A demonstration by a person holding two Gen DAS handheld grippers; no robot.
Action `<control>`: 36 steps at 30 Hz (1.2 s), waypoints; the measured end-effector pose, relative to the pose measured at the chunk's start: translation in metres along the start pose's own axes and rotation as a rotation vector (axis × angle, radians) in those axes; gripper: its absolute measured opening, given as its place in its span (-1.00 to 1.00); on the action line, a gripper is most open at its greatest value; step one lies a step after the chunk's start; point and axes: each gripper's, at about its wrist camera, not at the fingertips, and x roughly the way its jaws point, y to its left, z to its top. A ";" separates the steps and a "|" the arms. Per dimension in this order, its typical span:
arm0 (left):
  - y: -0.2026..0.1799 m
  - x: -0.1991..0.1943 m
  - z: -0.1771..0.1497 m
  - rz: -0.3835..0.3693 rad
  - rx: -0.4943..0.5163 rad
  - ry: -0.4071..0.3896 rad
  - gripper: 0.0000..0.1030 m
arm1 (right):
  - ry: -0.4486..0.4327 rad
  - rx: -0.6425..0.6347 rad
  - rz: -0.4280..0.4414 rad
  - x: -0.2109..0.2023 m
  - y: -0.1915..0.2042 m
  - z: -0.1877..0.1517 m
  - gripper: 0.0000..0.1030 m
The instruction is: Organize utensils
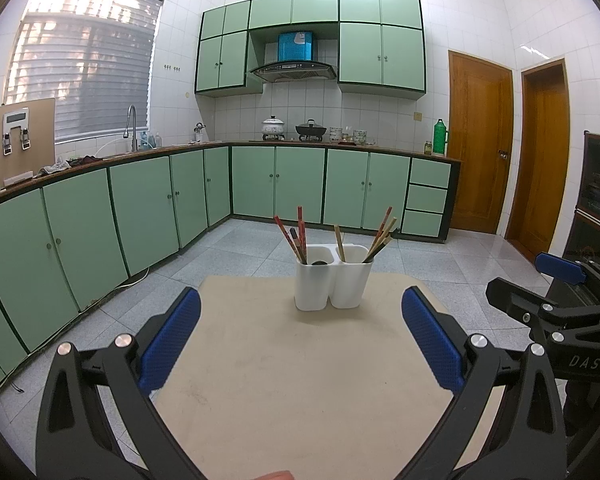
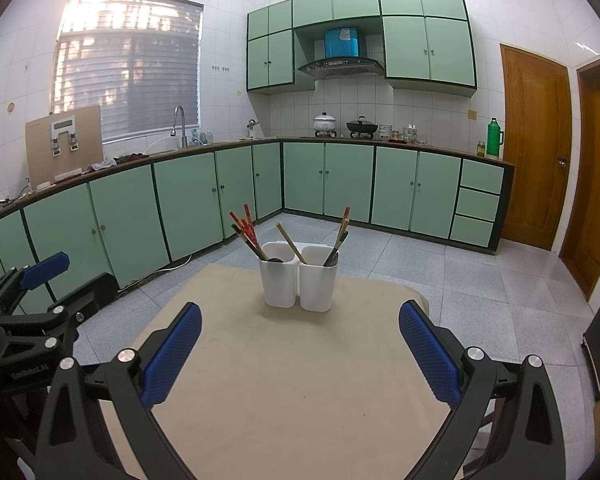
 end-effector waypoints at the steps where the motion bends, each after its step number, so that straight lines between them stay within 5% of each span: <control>1: 0.000 0.000 0.000 0.000 0.000 0.001 0.89 | 0.000 0.001 0.001 0.000 0.000 0.000 0.88; 36: -0.002 0.002 -0.003 -0.002 0.000 0.006 0.89 | 0.002 0.000 0.000 0.000 0.000 0.001 0.88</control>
